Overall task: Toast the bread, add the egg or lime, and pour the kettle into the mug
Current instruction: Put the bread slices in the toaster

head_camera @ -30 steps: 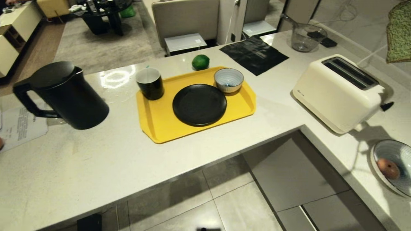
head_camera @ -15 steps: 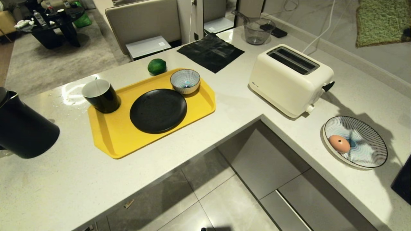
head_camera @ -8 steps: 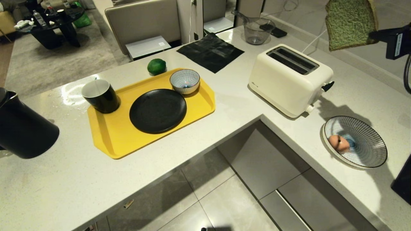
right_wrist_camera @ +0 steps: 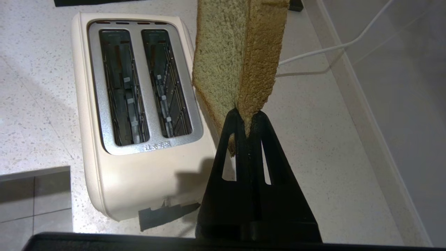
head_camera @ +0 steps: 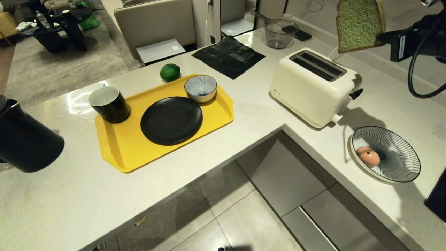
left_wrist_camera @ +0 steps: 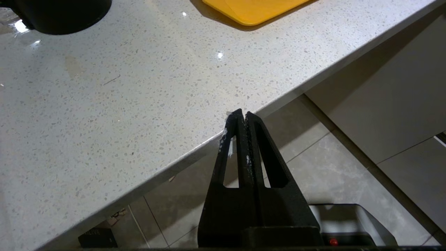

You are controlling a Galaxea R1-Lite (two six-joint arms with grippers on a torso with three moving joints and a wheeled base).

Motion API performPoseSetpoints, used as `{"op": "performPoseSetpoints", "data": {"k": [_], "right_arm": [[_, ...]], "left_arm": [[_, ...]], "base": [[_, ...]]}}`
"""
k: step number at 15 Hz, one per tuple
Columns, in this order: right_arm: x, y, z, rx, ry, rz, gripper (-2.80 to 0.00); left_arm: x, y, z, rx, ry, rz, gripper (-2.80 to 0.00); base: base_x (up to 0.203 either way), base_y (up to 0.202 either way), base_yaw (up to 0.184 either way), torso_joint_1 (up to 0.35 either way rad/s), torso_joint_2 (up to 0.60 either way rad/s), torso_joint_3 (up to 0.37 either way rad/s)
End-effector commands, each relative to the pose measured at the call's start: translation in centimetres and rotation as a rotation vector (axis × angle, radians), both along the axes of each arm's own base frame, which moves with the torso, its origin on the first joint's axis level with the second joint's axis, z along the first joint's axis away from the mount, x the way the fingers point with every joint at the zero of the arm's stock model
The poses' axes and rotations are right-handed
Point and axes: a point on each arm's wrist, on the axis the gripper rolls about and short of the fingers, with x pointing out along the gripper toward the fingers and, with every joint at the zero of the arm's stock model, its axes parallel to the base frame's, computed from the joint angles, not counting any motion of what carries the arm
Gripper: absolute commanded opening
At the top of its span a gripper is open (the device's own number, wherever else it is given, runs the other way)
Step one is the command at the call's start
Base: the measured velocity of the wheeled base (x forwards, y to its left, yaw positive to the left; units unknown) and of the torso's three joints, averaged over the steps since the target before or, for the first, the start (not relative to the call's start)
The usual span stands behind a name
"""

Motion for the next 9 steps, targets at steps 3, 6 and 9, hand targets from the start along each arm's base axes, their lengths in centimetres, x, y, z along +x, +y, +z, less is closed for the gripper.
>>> {"op": "performPoseSetpoints", "data": {"k": [3,6,9], "right_arm": [[0.3,0.0,-0.2,-0.002,0.006,0.000,-2.80],[0.0,0.1,0.0,0.001,0.000,0.000,-2.80],[-1.0,-0.1,0.4,0.006,-0.007,-0.002,-2.80]], "left_arm": [[0.0,0.0,0.0,0.000,-0.001,0.001,-2.80],[0.0,0.0,0.0,-0.002,-0.001,0.001,-2.80],[0.0,0.0,0.0,-0.002,-0.001,0.001,-2.80]], "base": [[0.100,0.000,0.001,-0.003,0.00,0.005],[0.168,0.000,0.000,0.018,0.01,0.001],[0.000,0.000,0.000,0.000,0.00,0.000]]}}
